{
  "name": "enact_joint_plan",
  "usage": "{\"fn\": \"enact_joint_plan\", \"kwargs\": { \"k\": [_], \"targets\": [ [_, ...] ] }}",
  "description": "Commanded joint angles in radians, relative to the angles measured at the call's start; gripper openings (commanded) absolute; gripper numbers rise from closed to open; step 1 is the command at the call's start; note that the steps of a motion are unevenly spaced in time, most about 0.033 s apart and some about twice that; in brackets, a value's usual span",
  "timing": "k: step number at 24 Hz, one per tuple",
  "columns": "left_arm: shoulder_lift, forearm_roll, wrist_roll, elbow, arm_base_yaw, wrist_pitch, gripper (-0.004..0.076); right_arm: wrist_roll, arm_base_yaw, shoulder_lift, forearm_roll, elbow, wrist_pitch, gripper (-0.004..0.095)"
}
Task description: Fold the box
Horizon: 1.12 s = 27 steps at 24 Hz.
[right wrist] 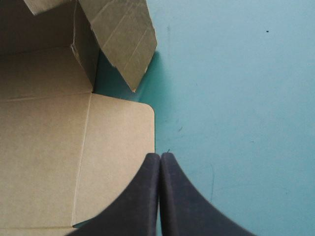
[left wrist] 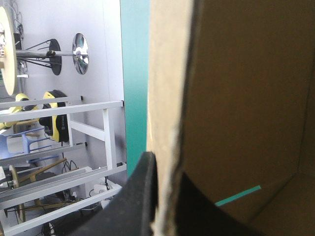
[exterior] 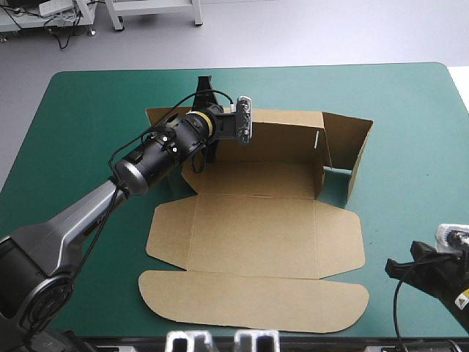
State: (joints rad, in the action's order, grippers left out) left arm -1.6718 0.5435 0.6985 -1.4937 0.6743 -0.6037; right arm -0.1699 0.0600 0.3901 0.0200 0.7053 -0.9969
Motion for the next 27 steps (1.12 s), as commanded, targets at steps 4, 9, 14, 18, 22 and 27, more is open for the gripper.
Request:
{"fn": "enact_joint_plan", "kwargs": {
  "k": [4,9,14,18,22,27],
  "targets": [
    [0.056,0.195,-0.260,0.051,0.040,0.041,-0.0010,0.062,0.001,0.203,0.037,0.236,0.063,-0.0019],
    [0.052,0.487,-0.583,0.126,0.060,0.053,-0.0010,0.151,0.001,0.500,0.114,0.557,0.064,-0.0019],
    [0.052,0.563,-0.644,0.186,0.090,0.064,-0.0010,0.236,0.001,0.752,0.199,0.741,0.095,-0.0019],
    [0.050,0.588,-0.680,0.188,0.097,0.062,-0.0010,0.251,0.001,0.917,0.202,0.817,0.107,-0.0019],
    [0.050,0.596,-0.680,0.188,0.097,0.060,-0.0010,0.265,0.001,1.027,0.212,0.890,0.112,-0.0020],
    [0.050,0.596,-0.680,0.188,0.097,0.060,-0.0010,0.273,0.001,1.170,0.210,1.002,0.082,-0.0020]
  ]
}}
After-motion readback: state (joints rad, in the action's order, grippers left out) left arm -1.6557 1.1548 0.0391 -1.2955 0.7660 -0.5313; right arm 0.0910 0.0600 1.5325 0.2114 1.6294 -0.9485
